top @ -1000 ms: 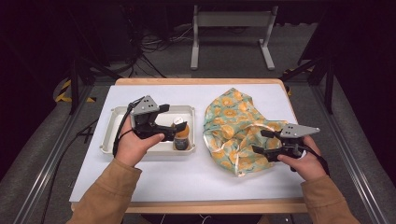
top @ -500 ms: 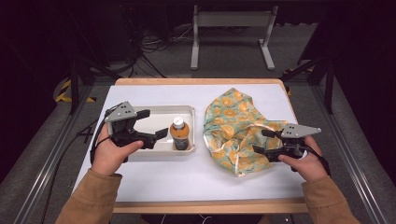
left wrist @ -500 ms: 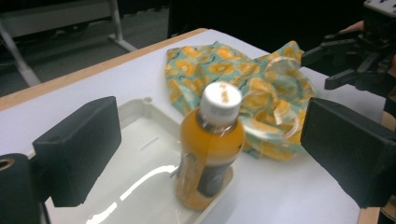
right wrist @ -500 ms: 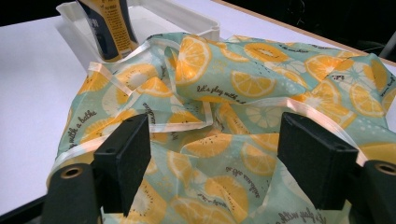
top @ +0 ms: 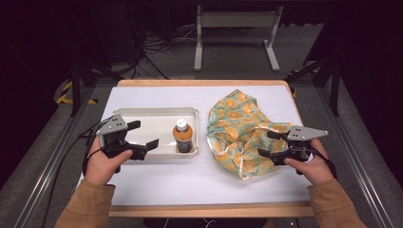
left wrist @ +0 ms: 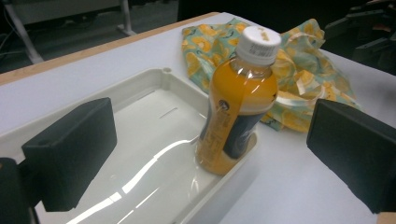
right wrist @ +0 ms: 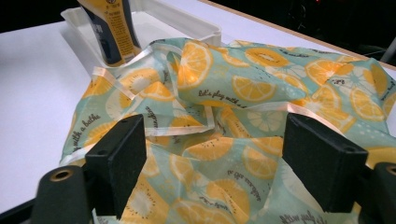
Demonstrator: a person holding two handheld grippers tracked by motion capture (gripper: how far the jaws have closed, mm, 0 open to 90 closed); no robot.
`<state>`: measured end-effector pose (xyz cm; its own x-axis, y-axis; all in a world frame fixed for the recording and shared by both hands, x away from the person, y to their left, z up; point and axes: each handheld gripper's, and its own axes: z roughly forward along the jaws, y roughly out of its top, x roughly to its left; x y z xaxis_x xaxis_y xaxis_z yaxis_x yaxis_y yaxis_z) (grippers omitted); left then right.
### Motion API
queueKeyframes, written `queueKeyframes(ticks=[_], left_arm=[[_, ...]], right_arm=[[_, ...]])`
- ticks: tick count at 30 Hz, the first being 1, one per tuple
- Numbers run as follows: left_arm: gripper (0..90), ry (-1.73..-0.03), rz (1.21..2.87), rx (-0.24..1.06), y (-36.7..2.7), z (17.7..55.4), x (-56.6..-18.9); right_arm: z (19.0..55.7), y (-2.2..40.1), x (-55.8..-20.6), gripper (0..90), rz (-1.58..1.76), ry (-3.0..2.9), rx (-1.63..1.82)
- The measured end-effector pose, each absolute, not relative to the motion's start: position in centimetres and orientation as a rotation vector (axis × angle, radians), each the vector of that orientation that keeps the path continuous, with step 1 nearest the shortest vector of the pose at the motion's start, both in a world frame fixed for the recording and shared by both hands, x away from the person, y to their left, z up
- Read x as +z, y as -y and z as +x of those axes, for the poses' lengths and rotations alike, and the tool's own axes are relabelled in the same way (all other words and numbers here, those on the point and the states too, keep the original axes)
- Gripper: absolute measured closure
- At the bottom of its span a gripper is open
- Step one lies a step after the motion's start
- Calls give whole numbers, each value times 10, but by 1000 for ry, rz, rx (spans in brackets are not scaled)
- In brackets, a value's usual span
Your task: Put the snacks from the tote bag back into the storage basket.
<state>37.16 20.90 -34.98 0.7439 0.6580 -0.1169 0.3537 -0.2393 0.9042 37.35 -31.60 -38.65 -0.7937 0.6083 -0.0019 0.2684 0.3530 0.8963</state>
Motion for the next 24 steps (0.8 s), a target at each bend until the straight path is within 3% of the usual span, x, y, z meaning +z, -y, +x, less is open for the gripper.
queueKeyframes(ticks=[24], left_arm=[[26,-810,1844,379,-233,367,-407]], right_arm=[[373,320,-393,211,748,-2256,1449]])
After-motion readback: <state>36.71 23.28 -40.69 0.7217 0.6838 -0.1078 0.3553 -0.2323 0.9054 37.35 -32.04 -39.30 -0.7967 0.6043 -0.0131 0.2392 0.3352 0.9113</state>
